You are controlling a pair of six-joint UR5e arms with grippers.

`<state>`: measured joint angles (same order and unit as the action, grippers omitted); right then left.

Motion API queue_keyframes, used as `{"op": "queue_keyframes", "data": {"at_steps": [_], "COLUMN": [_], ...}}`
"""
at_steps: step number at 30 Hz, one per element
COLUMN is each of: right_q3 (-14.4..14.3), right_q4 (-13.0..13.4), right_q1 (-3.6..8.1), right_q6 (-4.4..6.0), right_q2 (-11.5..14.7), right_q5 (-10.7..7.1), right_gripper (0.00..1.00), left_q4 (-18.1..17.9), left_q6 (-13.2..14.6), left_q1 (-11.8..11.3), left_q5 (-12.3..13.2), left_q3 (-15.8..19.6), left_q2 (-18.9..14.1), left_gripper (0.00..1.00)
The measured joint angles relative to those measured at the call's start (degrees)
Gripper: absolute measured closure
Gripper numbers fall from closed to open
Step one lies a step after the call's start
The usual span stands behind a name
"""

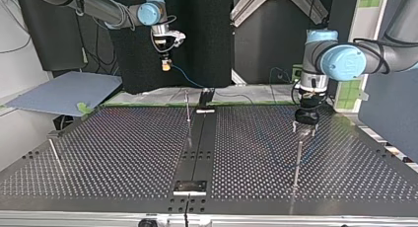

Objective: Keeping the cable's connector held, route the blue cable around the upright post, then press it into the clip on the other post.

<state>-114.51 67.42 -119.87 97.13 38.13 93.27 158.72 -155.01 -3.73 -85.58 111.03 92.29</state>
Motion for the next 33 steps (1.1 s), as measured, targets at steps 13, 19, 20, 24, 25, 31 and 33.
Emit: {"op": "queue_keyframes", "data": {"at_steps": [13, 19, 20, 24, 25, 31, 33], "right_q3": [0.0, 0.0, 0.0, 0.0, 0.0, 0.0, 0.0], "right_q4": [0.1, 0.2, 0.3, 0.5, 0.6, 1.1, 1.1], "right_q1": [0.00, -0.02, -0.02, -0.01, -0.01, 0.11, 0.18], "right_q6": [-0.02, 0.00, 0.00, 0.04, 0.07, 0.25, 0.32], "right_q2": [0.0, 0.0, 0.0, 0.0, 0.0, 0.0, 0.0], "right_q5": [-0.07, -0.10, -0.11, -0.30, -0.35, -0.50, -0.54], "right_gripper": [1.00, 1.00, 1.00, 1.00, 1.00, 1.00, 1.00], "left_q4": [4.2, 4.3, 4.4, 5.1, 5.4, 8.2, 9.2], "left_q6": [2.9, 4.1, 4.3, 5.7, 6.1, 8.8, 9.7], "left_q1": [-0.6, -0.5, -0.5, 0.0, 0.1, 0.6, 0.7], "left_q5": [-0.9, -0.2, -0.1, 0.6, 0.7, 0.5, 0.5], "left_q3": [1.8, 3.4, 3.6, 4.2, 4.3, 4.9, 4.9], "left_q2": [-2.2, -4.5, -4.9, -6.9, -7.3, -10.3, -11.3], "left_gripper": [0.00, 0.00, 0.00, 0.00, 0.00, 0.00, 0.00]}}
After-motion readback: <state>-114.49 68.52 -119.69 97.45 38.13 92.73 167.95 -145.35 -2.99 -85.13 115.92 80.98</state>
